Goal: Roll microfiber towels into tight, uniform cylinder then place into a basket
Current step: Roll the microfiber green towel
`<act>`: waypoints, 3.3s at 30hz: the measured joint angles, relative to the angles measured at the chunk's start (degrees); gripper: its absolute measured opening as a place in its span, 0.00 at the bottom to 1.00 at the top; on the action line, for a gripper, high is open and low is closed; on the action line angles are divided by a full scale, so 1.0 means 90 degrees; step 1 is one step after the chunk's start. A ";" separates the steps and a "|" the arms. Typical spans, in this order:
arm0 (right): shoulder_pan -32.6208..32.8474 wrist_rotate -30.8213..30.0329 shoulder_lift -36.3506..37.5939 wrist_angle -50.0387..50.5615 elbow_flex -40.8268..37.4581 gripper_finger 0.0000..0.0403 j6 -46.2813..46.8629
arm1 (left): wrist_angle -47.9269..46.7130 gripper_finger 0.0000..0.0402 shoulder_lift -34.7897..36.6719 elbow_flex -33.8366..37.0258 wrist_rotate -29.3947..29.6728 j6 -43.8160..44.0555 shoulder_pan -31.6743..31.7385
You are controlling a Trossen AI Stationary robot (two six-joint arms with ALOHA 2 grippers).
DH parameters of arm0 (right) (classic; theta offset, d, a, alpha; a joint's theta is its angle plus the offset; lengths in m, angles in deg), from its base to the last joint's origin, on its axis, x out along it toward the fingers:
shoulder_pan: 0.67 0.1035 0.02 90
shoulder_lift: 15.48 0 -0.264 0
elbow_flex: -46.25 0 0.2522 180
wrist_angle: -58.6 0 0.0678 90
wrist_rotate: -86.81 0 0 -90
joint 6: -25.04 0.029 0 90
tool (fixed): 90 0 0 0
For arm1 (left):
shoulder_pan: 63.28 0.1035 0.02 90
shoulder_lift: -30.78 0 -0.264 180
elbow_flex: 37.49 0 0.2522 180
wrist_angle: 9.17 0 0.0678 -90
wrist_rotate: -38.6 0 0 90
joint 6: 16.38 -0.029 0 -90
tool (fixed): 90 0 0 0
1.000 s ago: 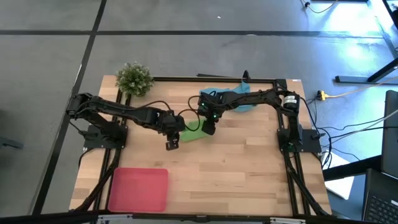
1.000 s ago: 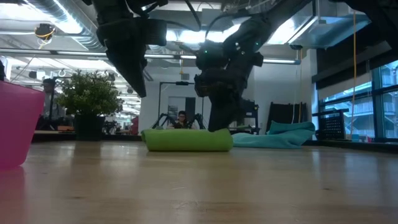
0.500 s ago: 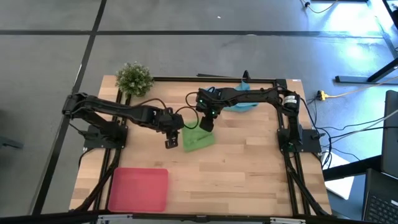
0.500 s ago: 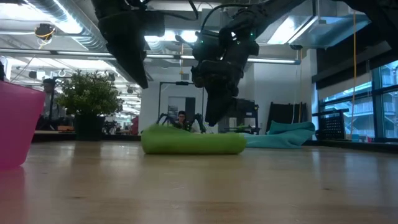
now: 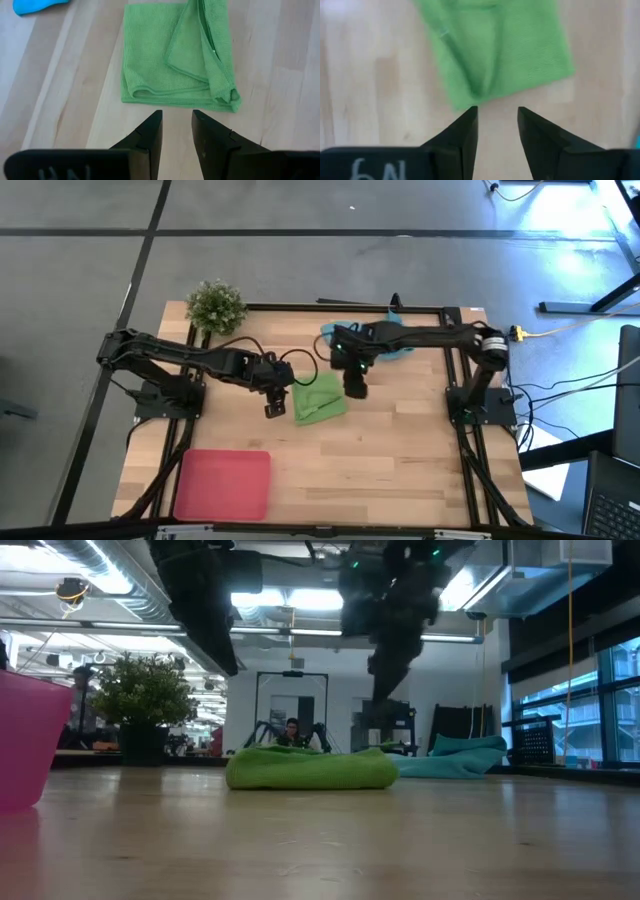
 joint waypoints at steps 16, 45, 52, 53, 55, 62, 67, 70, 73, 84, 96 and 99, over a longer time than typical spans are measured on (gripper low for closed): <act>0.0731 0.1160 0.0498 -0.3871 -0.2692 0.34 -0.1520 | 0.0017 0.24 0.0000 0.0000 0.0005 0.0001 0.0034; 0.1176 -0.0465 -0.0103 -0.6461 -0.4038 0.32 -0.1672 | 0.0044 0.24 -0.0002 0.0000 0.0005 0.0017 0.0036; 0.1176 -0.0831 -0.0111 -0.6454 -0.4038 0.06 -0.0793 | 0.0044 0.24 -0.0002 0.0000 0.0005 0.0010 0.0036; 0.1176 -0.0812 -0.0111 -0.6447 -0.4038 0.04 -0.0715 | 0.0044 0.24 -0.0002 0.0000 0.0005 0.0010 0.0036; 0.1132 -0.0606 -0.0115 -0.6371 -0.3983 0.03 -0.0555 | 0.0044 0.24 -0.0002 0.0000 0.0005 0.0005 0.0036; 0.0767 0.0619 -0.0164 -0.5684 -0.3469 0.02 0.0280 | 0.0041 0.24 -0.0002 0.0000 0.0005 -0.0002 0.0035; 0.0401 0.1452 -0.0164 -0.4801 -0.2844 0.01 0.0417 | 0.0039 0.24 -0.0002 0.0000 0.0007 -0.0005 0.0036; 0.0174 0.2035 -0.0160 -0.4527 -0.2540 0.01 0.0760 | 0.0040 0.24 -0.0002 0.0000 0.0007 -0.0050 0.0036; -0.0084 0.2787 -0.0154 -0.4419 -0.2428 0.01 0.1296 | 0.0039 0.24 -0.0002 0.0000 0.0007 -0.0051 0.0036; -0.0712 0.3857 -0.0480 -0.4533 -0.2506 0.01 0.3482 | 0.0039 0.24 -0.0002 0.0000 0.0007 -0.0056 0.0029; -0.1028 0.3969 -0.1036 -0.4558 -0.2508 0.01 0.4201 | 0.0039 0.24 -0.0002 0.0000 0.0007 -0.0056 0.0019; -0.1063 0.3797 -0.0918 -0.4556 -0.2508 0.01 0.4199 | 0.0040 0.24 -0.0002 0.0000 0.0007 -0.0056 0.0019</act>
